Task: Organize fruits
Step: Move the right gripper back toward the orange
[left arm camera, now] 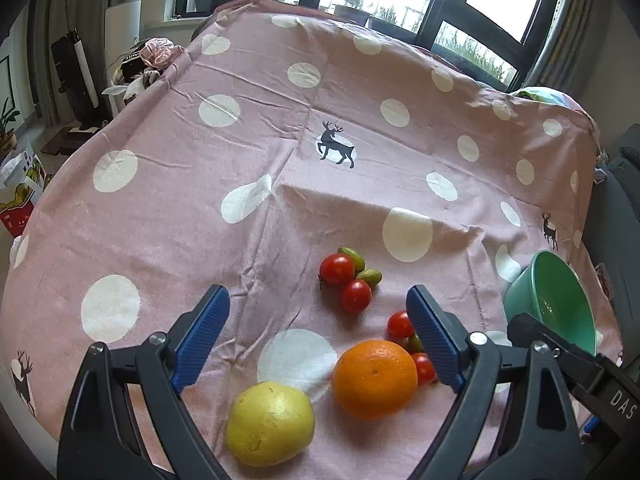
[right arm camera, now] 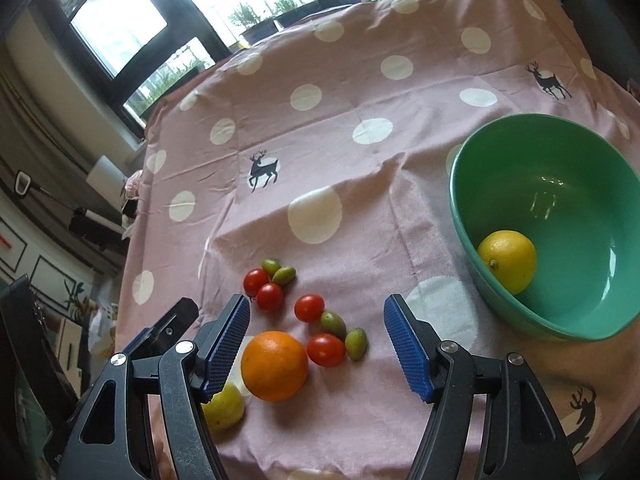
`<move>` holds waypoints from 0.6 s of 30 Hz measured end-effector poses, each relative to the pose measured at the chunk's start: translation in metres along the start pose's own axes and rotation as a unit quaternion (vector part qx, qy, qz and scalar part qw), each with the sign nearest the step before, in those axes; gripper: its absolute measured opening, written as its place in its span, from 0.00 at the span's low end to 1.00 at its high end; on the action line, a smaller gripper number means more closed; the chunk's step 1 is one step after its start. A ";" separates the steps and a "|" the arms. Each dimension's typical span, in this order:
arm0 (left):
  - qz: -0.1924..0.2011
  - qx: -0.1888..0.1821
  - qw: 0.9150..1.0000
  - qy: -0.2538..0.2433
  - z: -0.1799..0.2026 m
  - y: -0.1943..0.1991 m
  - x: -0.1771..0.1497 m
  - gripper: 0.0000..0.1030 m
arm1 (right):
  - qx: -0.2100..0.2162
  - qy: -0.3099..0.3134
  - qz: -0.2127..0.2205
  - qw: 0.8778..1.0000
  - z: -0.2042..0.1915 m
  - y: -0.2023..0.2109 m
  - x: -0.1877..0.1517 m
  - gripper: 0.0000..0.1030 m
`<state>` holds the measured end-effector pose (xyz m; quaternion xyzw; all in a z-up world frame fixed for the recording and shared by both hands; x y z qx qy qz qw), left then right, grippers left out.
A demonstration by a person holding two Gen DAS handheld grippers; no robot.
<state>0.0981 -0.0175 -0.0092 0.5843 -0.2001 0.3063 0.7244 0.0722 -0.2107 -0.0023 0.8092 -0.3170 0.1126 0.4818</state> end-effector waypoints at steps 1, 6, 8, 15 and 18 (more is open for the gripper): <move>-0.001 0.000 1.000 0.002 -0.001 0.000 0.000 0.88 | 0.001 0.001 -0.003 1.000 -0.001 -0.001 0.000 0.68; -0.005 0.005 1.000 0.003 -0.003 -0.001 0.001 0.88 | 0.006 -0.001 -0.013 1.000 -0.002 -0.006 -0.002 0.68; -0.006 0.003 1.000 0.006 -0.005 -0.001 0.001 0.88 | 0.007 -0.001 -0.019 1.000 -0.003 -0.009 -0.003 0.73; 0.000 0.006 1.000 0.004 -0.008 0.001 0.002 0.88 | 0.006 0.012 -0.029 0.999 -0.012 -0.018 -0.007 0.81; 0.010 0.005 1.000 0.013 -0.012 0.005 0.004 0.89 | 0.001 0.016 -0.039 0.999 -0.014 -0.024 -0.009 0.81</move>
Point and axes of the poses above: each gripper's, at about its wrist camera, not at the fingertips, and y roughly against the way its jaws point, z to its right, x to its top, the point moved 4 cm from there along -y, roughly the way its jaws point, and after that the axes turned 1 degree about x, right-handed, at the moved point
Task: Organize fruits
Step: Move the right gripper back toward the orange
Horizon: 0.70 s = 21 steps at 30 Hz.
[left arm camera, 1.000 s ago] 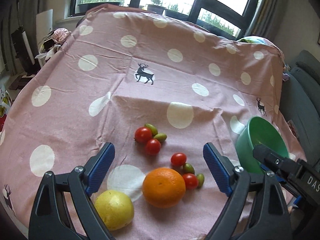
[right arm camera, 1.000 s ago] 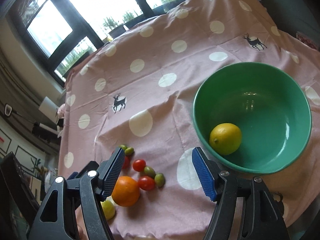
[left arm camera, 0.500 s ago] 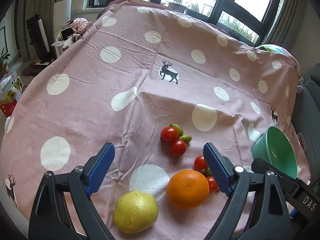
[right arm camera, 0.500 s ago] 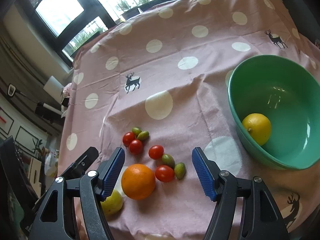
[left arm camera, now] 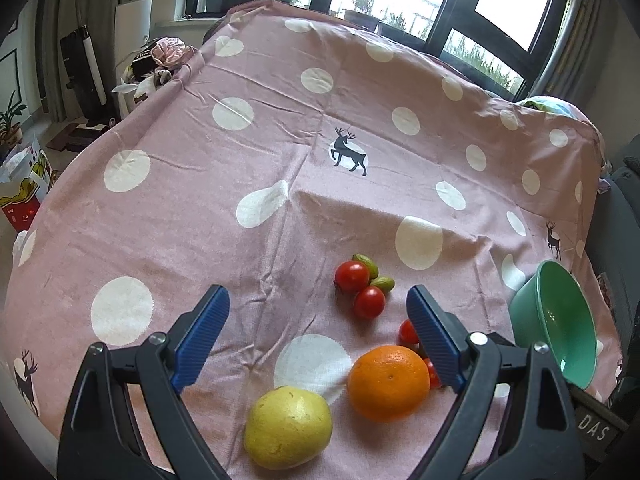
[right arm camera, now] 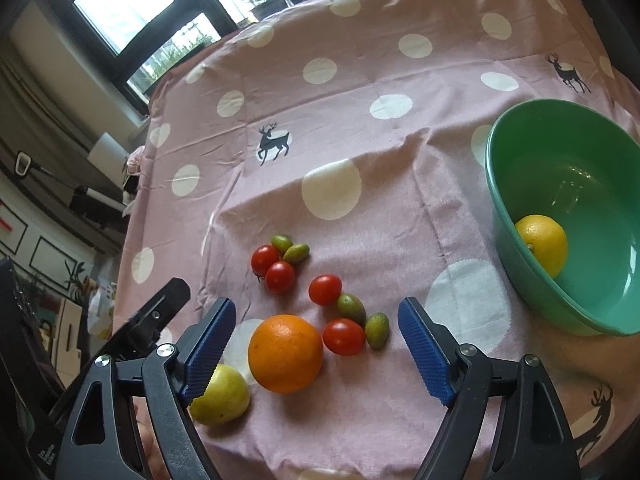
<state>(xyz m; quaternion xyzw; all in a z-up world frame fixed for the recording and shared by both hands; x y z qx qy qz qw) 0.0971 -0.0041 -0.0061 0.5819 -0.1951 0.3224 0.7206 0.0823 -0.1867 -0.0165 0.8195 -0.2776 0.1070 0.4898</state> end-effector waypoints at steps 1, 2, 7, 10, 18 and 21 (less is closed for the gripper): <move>0.002 -0.003 1.000 0.004 -0.002 0.001 0.001 0.89 | -0.002 0.000 -0.003 1.000 0.000 -0.002 -0.001 0.81; 0.003 -0.005 1.000 0.006 -0.003 0.001 0.001 0.89 | -0.004 0.000 -0.006 1.000 -0.001 -0.004 -0.001 0.81; -0.001 -0.001 1.000 0.013 -0.009 -0.001 0.002 0.89 | -0.011 0.003 -0.018 1.000 -0.003 -0.010 -0.005 0.81; -0.002 -0.001 1.000 0.017 -0.011 -0.001 0.002 0.89 | -0.015 0.006 -0.023 1.000 -0.006 -0.013 -0.006 0.81; -0.002 -0.003 1.000 0.031 -0.019 0.001 0.003 0.90 | -0.018 0.014 -0.034 0.999 -0.012 -0.019 -0.009 0.81; -0.001 -0.003 0.999 0.038 -0.022 0.001 0.004 0.90 | -0.016 0.014 -0.037 0.999 -0.013 -0.021 -0.010 0.81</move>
Point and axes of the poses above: each gripper's, at about its wrist camera, not at the fingertips, and y roughly against the way its jaws point, z to its right, x to its top, the point moved 4 cm from there along -y, roughly the way its jaws point, and after that the axes turned 1 degree about x, right-handed, at the moved point
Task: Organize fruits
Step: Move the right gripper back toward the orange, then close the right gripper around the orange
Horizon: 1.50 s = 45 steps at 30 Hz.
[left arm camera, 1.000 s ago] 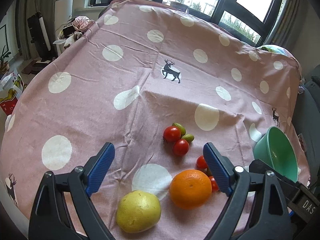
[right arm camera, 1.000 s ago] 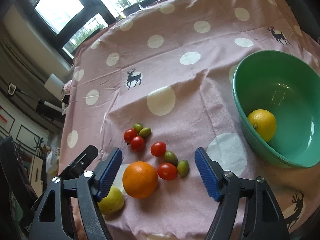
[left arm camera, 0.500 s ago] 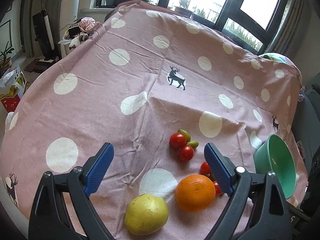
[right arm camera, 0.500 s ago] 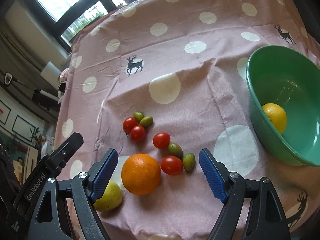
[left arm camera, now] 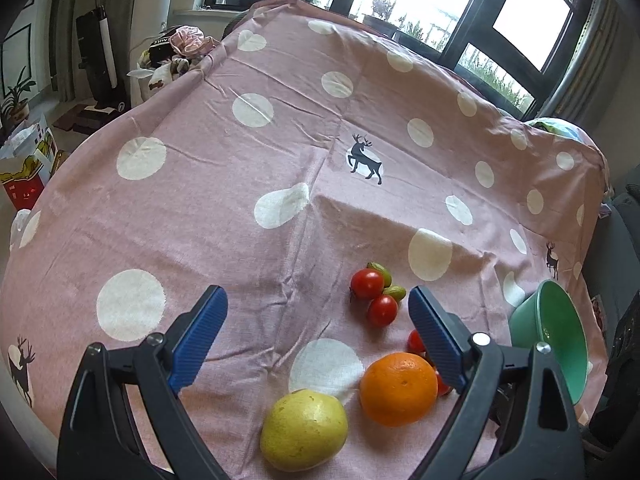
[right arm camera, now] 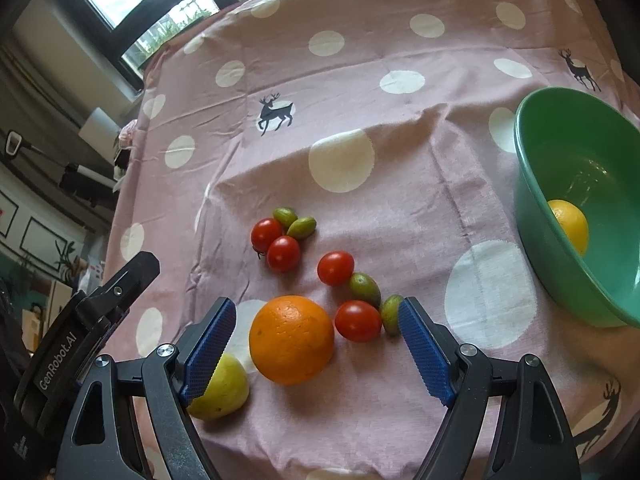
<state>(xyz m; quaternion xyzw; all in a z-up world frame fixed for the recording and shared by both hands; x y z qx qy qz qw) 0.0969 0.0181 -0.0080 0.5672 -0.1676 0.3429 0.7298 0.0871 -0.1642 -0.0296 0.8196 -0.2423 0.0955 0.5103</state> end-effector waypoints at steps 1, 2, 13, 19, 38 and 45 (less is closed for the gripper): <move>0.000 -0.001 1.000 0.003 -0.001 0.000 0.000 0.90 | 0.000 0.000 -0.002 1.000 0.000 -0.001 0.000 0.81; -0.001 -0.001 1.000 0.005 -0.001 0.000 0.000 0.90 | 0.000 0.000 -0.003 1.000 0.000 -0.002 0.000 0.81; -0.005 -0.004 1.000 0.009 0.000 -0.001 0.000 0.90 | -0.007 0.005 -0.019 1.000 -0.006 -0.013 -0.005 0.81; -0.007 -0.004 1.000 0.015 -0.003 -0.001 -0.001 0.90 | -0.006 0.009 -0.024 1.000 -0.008 -0.017 -0.008 0.81; -0.017 -0.007 0.999 0.026 -0.007 -0.004 -0.002 0.90 | -0.059 0.043 -0.028 0.997 -0.021 -0.040 -0.011 0.80; -0.018 -0.008 0.999 0.028 -0.008 -0.004 -0.003 0.90 | -0.077 0.047 -0.015 0.996 -0.017 -0.042 -0.009 0.75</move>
Point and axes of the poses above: each gripper's, at about its wrist camera, not at the fingertips, and y roughly against the way its jaws point, z to its right, x to its top, the point moved 4 cm from there along -y, roughly the way its jaws point, and after that the axes turned 1 degree about x, right-handed, at the moved point
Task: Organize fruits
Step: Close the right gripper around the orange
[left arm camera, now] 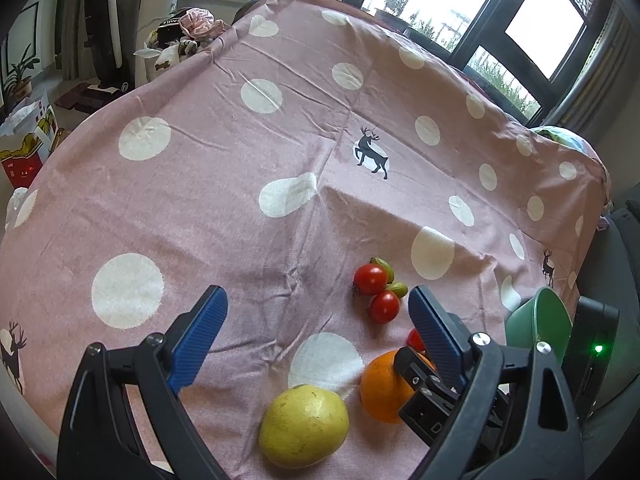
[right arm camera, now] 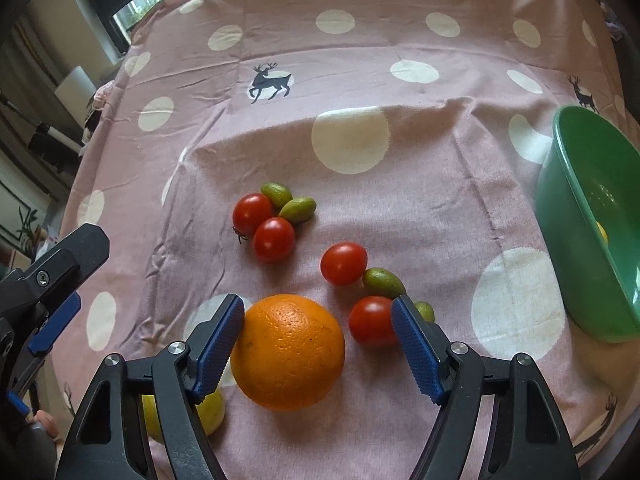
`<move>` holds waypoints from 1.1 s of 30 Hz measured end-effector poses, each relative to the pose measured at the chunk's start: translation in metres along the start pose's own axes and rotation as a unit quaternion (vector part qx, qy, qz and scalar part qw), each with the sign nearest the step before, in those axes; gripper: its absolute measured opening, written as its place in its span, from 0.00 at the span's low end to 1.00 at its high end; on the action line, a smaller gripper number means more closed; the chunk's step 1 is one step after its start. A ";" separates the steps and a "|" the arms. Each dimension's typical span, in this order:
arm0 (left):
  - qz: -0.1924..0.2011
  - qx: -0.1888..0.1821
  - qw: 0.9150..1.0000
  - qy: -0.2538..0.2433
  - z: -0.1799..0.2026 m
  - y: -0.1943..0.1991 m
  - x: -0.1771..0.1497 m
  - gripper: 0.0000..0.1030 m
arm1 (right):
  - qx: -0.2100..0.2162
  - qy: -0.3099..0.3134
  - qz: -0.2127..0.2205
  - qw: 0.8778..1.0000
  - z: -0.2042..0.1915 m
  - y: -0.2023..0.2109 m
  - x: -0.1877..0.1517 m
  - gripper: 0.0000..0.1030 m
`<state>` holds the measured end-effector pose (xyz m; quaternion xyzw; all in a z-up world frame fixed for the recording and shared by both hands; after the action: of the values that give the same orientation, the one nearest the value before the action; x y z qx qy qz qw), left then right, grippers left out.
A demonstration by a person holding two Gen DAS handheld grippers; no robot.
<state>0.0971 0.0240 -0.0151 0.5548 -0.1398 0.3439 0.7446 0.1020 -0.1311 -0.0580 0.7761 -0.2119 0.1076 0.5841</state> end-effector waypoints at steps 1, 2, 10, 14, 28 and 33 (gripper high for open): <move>0.000 0.000 1.000 -0.001 0.000 0.000 0.000 0.90 | 0.002 -0.002 0.000 1.000 0.001 0.000 0.000 0.75; -0.001 0.001 1.000 -0.002 0.000 0.000 0.000 0.90 | 0.003 -0.004 0.000 1.000 0.002 0.000 0.000 0.75; -0.003 0.003 1.000 -0.005 0.001 -0.001 -0.001 0.90 | 0.019 -0.011 0.010 1.000 0.005 0.004 0.004 0.60; -0.005 0.005 1.000 -0.005 0.001 0.000 -0.002 0.90 | 0.040 -0.022 0.011 0.999 0.009 0.006 0.005 0.49; -0.006 0.011 1.000 -0.008 0.002 0.000 -0.002 0.90 | 0.081 -0.045 0.008 0.996 0.019 0.012 0.005 0.22; -0.014 0.012 1.000 -0.009 0.001 -0.002 -0.003 0.89 | 0.118 -0.100 -0.009 0.988 0.043 0.010 0.005 0.22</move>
<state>0.0962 0.0218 -0.0179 0.5684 -0.1353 0.3302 0.7413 0.0983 -0.1754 -0.0595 0.8485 -0.2476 0.0486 0.4651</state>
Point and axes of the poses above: each gripper's, at about its wrist camera, not at the fingertips, and y roughly against the way its jaws point, z to its right, x to its top, the point moved 4 cm from there along -y, roughly the way its jaws point, and after that the axes turned 1 degree about x, right-handed, at the moved point
